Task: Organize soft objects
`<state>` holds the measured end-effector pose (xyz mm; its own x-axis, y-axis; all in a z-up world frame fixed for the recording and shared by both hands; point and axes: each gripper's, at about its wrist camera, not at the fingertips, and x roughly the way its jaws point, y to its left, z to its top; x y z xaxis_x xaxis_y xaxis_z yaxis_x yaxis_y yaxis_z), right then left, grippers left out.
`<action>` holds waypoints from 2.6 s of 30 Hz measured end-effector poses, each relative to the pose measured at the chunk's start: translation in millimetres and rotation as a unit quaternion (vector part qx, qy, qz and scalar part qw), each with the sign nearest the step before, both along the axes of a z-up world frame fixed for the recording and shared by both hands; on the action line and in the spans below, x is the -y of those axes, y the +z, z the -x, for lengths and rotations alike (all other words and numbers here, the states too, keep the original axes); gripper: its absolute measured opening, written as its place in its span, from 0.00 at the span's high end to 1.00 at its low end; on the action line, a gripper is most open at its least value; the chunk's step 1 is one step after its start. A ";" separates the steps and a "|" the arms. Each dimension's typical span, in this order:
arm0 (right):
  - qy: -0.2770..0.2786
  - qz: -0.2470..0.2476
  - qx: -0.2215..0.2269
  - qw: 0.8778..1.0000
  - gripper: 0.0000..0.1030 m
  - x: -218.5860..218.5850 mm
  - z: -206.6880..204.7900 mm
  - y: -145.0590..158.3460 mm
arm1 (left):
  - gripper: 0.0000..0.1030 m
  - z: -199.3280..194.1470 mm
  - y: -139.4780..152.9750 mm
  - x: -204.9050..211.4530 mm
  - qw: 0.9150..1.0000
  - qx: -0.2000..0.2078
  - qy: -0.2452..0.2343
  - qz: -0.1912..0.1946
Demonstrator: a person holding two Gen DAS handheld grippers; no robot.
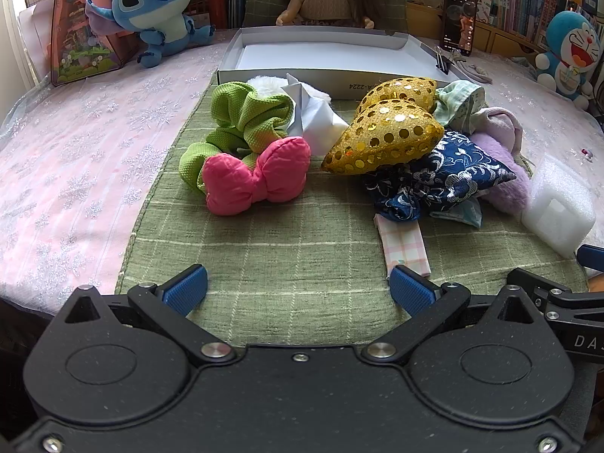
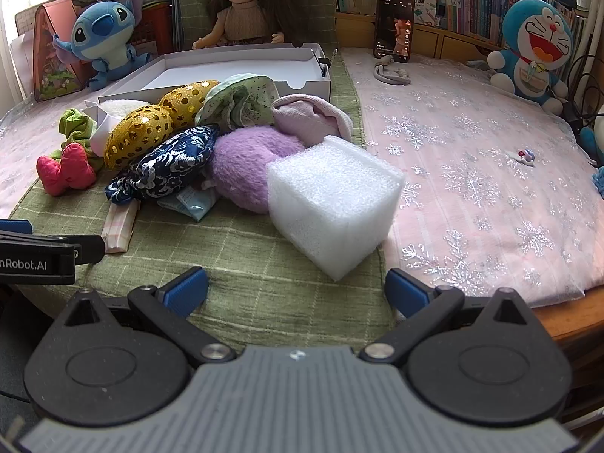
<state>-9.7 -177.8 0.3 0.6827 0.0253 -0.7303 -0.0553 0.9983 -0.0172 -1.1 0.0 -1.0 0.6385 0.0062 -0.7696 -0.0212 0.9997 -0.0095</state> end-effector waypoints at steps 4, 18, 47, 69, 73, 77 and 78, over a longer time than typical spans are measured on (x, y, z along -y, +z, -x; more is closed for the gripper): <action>-0.001 -0.001 0.001 1.000 0.00 0.2 0.1 0.0 | 0.00 0.0 0.2 0.0 1.000 0.000 0.000 0.000; -0.003 -0.002 0.002 1.000 0.00 0.1 -0.1 0.0 | 0.00 -0.3 0.4 0.3 1.000 -0.001 0.000 0.000; -0.003 -0.001 0.002 1.000 0.00 -1.1 -0.1 -0.4 | 0.00 -0.3 0.9 0.2 1.000 -0.001 0.000 0.000; -0.002 0.004 0.008 1.000 0.00 -1.1 2.0 -2.2 | 0.00 -1.4 -0.1 -0.1 1.000 0.000 -0.002 -0.002; 0.000 0.004 0.015 1.000 0.00 -1.7 4.0 -3.0 | 0.00 -0.5 -0.9 0.0 1.000 0.003 -0.008 -0.006; 0.015 0.001 0.039 0.999 0.00 1.7 8.9 -7.6 | 0.00 3.5 -2.3 -1.5 1.000 0.015 -0.021 -0.007; 0.019 0.001 0.043 0.999 0.00 2.7 9.8 -8.6 | 0.00 4.4 -2.5 -2.5 1.000 0.017 -0.024 -0.007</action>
<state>-19.5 -180.5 -8.3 0.7422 0.0515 -0.6683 -0.0913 0.9955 -0.0247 -5.5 2.5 -3.5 0.6645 -0.0147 -0.7471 0.0265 0.9996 0.0039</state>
